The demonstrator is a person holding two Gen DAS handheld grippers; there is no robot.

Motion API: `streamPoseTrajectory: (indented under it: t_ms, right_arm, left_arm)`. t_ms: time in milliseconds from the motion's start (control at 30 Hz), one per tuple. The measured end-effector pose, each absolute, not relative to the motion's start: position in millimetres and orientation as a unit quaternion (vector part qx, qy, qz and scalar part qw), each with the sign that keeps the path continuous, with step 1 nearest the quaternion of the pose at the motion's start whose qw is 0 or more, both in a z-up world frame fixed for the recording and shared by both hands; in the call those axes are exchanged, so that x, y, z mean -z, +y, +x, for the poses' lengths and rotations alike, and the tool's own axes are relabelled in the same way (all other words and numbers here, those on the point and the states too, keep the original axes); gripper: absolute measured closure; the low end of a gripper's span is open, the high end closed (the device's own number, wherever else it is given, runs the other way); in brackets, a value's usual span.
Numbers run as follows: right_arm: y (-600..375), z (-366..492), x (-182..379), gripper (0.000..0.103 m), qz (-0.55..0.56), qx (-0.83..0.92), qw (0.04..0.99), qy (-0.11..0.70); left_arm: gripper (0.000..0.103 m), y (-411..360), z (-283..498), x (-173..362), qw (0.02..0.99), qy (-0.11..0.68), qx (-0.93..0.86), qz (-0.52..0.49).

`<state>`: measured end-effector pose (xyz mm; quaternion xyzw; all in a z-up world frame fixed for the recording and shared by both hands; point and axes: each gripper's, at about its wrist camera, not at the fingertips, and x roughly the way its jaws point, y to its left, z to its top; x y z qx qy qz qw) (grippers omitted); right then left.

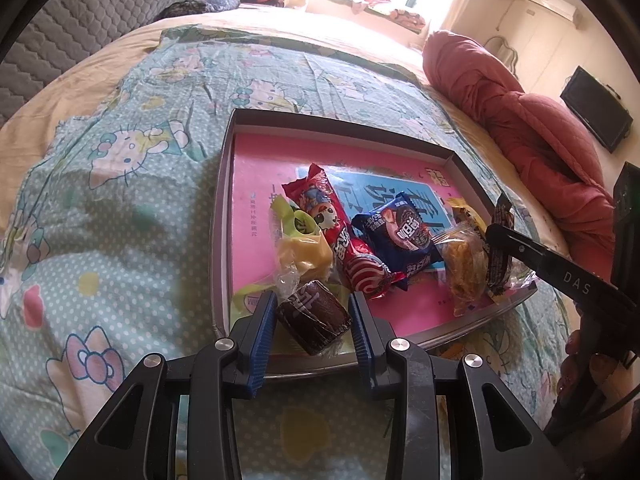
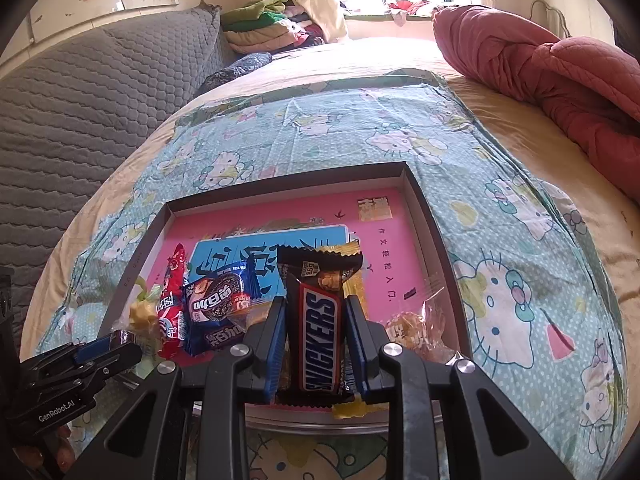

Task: Organize snacks
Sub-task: 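Lower the chocolate and Snickers bar down into the tray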

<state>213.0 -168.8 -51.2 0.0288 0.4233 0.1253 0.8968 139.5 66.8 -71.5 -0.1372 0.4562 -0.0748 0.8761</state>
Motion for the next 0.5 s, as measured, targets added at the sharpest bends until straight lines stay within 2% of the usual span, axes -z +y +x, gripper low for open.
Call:
streamPoseTrajectory:
  t_ms: [433,500]
  right_arm:
    - [-171.1,204.2,41.8,0.074,0.033,-0.125,0.901,0.414]
    - [-170.9,201.7,39.2,0.071,0.032,-0.127,0.902,0.411]
  left_arm:
    - [0.065,69.8,136.6,67.0,0.878,0.451,0.076,-0.143]
    - [0.065,70.0,136.0,66.1,0.878,0.450,0.076,-0.144]
